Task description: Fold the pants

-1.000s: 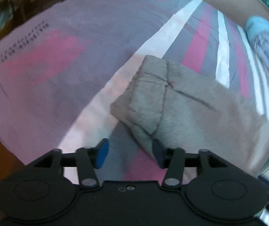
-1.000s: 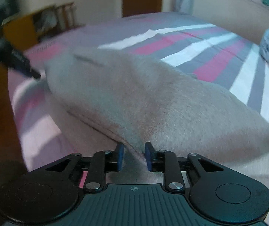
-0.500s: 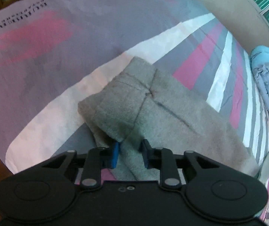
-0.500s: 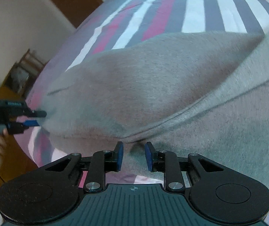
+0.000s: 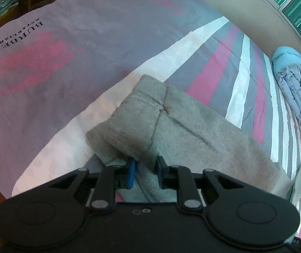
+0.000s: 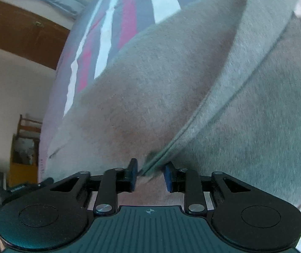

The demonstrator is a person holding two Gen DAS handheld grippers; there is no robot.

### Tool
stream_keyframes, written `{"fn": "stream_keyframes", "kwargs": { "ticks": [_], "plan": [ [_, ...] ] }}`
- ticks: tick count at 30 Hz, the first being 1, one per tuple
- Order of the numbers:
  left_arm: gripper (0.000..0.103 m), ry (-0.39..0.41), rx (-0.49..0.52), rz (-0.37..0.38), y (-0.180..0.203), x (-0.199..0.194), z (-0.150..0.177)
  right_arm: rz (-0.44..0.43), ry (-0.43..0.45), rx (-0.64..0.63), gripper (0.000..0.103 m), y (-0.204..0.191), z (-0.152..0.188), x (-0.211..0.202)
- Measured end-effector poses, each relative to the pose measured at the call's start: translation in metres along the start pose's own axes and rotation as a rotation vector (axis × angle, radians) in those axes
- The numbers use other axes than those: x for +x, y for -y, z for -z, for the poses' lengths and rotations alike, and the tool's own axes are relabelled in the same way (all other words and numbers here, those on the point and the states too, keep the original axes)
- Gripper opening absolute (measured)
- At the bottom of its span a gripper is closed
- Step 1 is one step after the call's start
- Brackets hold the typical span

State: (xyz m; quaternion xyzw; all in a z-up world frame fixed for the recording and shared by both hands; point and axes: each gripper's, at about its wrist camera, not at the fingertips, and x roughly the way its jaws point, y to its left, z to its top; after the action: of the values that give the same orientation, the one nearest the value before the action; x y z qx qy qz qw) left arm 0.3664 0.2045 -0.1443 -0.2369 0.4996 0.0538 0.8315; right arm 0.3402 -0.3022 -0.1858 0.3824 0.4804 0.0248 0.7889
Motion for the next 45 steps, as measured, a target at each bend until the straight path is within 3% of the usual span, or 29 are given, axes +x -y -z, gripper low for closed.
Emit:
{"fn": "stream_keyframes", "kwargs": {
  "ticks": [1, 6, 8, 12, 15, 18, 21, 24, 25, 29, 35, 40, 43, 45],
  "plan": [
    [0.007, 0.009, 0.01, 0.001, -0.001, -0.002, -0.003, -0.011, 0.017, 0.001, 0.005, -0.002, 0.003, -0.003],
    [0.007, 0.063, 0.045, -0.026, -0.008, -0.015, -0.016, -0.076, 0.098, -0.159, 0.005, -0.041, 0.028, -0.029],
    [0.007, 0.033, 0.053, -0.025, -0.013, -0.01, -0.014, -0.096, 0.1, -0.225, 0.005, -0.056, 0.042, -0.035],
    [0.013, -0.049, 0.059, -0.039, -0.024, 0.011, 0.004, 0.005, 0.11, -0.324, 0.005, -0.052, 0.068, -0.02],
    [0.022, -0.054, 0.031, -0.032, -0.027, 0.007, 0.005, 0.067, 0.061, -0.309, 0.005, -0.033, 0.083, 0.0],
    [0.019, -0.029, 0.043, -0.025, -0.024, -0.013, 0.001, 0.108, 0.075, -0.36, 0.005, -0.033, 0.095, 0.003],
    [0.025, 0.027, 0.072, -0.039, -0.015, -0.037, 0.002, 0.15, 0.137, -0.374, 0.005, -0.035, 0.089, 0.001],
    [0.025, 0.039, 0.089, -0.012, 0.002, -0.051, 0.007, 0.146, 0.058, -0.363, 0.005, -0.041, 0.087, 0.013],
    [0.025, 0.037, 0.105, 0.003, 0.012, -0.053, 0.01, 0.148, 0.048, -0.377, 0.01, -0.045, 0.089, 0.011],
    [0.025, -0.013, 0.185, 0.065, 0.056, -0.046, 0.032, 0.078, 0.06, -0.327, 0.033, -0.036, 0.092, -0.014],
    [0.025, -0.13, 0.321, 0.137, 0.13, -0.001, 0.089, 0.158, 0.138, -0.313, 0.034, -0.012, 0.068, -0.057],
    [0.025, -0.212, 0.415, 0.08, 0.157, 0.039, 0.134, 0.187, 0.169, -0.226, 0.033, -0.009, 0.035, -0.069],
    [0.025, -0.16, 0.482, 0.037, 0.161, 0.041, 0.151, 0.184, 0.165, -0.134, 0.033, -0.002, 0.006, -0.073],
    [0.025, -0.159, 0.469, 0.032, 0.162, 0.042, 0.15, 0.191, 0.153, -0.112, 0.033, -0.001, -0.011, -0.067]
  ]
}}
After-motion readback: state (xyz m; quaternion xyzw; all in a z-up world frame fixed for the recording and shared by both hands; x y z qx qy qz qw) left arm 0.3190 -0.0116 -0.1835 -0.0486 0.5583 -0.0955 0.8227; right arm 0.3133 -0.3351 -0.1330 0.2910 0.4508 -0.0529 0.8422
